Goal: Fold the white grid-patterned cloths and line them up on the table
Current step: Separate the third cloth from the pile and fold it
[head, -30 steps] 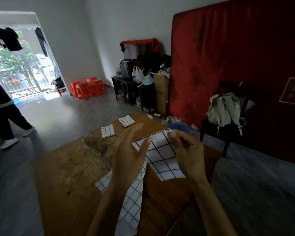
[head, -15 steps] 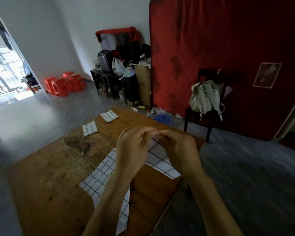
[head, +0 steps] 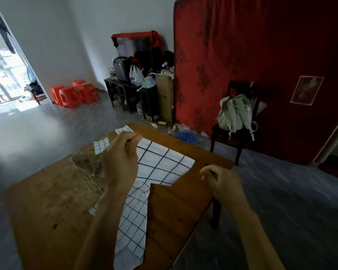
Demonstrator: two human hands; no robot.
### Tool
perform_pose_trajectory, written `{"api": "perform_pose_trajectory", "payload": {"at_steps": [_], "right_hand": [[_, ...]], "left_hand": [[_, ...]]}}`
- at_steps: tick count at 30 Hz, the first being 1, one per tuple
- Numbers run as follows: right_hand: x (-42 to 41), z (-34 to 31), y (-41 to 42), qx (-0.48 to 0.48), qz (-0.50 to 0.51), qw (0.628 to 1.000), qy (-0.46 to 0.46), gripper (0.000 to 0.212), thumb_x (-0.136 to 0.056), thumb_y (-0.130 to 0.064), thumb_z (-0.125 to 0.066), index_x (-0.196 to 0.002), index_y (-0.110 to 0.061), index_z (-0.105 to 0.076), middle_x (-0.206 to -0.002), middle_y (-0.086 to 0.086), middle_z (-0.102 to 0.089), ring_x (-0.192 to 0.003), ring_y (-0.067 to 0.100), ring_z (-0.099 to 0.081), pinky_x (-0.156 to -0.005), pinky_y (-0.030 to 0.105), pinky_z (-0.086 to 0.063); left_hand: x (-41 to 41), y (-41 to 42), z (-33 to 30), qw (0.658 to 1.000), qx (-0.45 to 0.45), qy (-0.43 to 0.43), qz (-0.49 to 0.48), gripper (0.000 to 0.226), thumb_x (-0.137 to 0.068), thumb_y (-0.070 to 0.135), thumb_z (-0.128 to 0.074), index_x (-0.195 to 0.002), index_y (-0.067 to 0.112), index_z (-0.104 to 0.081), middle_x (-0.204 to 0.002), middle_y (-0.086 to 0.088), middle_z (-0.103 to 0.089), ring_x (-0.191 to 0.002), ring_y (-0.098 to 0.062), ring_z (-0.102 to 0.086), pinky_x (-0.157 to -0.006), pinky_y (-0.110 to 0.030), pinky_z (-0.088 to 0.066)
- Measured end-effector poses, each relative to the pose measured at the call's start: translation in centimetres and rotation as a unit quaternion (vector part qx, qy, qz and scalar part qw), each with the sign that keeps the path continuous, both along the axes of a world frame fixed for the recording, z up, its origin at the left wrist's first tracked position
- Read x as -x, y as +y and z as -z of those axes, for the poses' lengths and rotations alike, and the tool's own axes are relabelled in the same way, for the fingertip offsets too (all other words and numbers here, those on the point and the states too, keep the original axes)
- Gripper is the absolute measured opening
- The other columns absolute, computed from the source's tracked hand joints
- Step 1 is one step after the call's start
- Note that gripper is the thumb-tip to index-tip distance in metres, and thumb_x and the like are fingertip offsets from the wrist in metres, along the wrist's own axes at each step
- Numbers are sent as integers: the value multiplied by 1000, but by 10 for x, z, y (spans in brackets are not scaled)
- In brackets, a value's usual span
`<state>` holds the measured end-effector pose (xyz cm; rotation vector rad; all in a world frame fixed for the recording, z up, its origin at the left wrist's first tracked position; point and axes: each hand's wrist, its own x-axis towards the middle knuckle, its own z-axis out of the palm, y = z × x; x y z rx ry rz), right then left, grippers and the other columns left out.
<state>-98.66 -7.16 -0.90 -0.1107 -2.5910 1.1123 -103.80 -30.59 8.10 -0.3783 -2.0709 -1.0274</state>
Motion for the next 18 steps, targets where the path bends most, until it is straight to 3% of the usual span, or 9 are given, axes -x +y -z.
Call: {"api": "perform_pose_trajectory", "payload": {"at_steps": [3,6,7,9,11,15,18], "right_hand": [[-3,2,2,45,47,998,9,13,-95,-32,-54,-101,-27,-64,-84,-13,-67,-58,1,-57,-50,13,-41],[5,-18,-26,56,-7,997,47,38,-92,-42,-52,-127,-27,-56,-114,-20,-57,-99,-2,-56,-85,21,-48],[9,-25,-38,42,-45,996,67,38,-93,-40,-53,-129,-26,-56,-118,-17,-58,-106,1,-55,-89,24,-48],[14,-31,-55,11,-98,987,128,23,-96,-28,-55,-116,-23,-65,-107,-11,-68,-91,0,-62,-78,27,-53],[16,-32,-58,23,-96,985,140,17,-96,-27,-55,-101,-24,-71,-89,-15,-70,-73,-1,-62,-64,25,-51],[11,-28,-52,65,-84,992,73,16,-93,-40,-54,-91,-36,-69,-68,-15,-65,-63,1,-60,-54,19,-47],[9,-18,-46,65,-82,994,27,18,-91,-41,-55,-97,-33,-71,-72,-12,-67,-65,4,-61,-59,25,-52]], "left_hand": [[6,-4,5,993,114,6,27,21,-94,28,-50,-92,15,-67,-85,13,-61,-79,-7,-56,-69,-29,-47],[2,16,17,980,165,9,109,24,-92,28,-47,-89,15,-68,-84,6,-68,-75,-3,-56,-72,-29,-47],[0,24,21,976,173,5,132,22,-92,27,-48,-89,16,-67,-83,7,-68,-75,0,-55,-73,-26,-46],[-4,34,25,970,186,4,156,17,-92,23,-50,-88,18,-67,-81,10,-67,-75,4,-51,-74,-20,-41],[-4,33,24,970,185,13,156,16,-92,20,-52,-87,20,-67,-80,11,-67,-75,4,-51,-74,-18,-38],[-5,23,22,984,121,14,131,21,-92,26,-52,-89,16,-69,-83,11,-69,-75,2,-57,-72,-23,-45],[-1,9,24,990,99,18,97,23,-91,30,-53,-90,15,-70,-83,14,-67,-69,-4,-61,-65,-27,-48]]}}
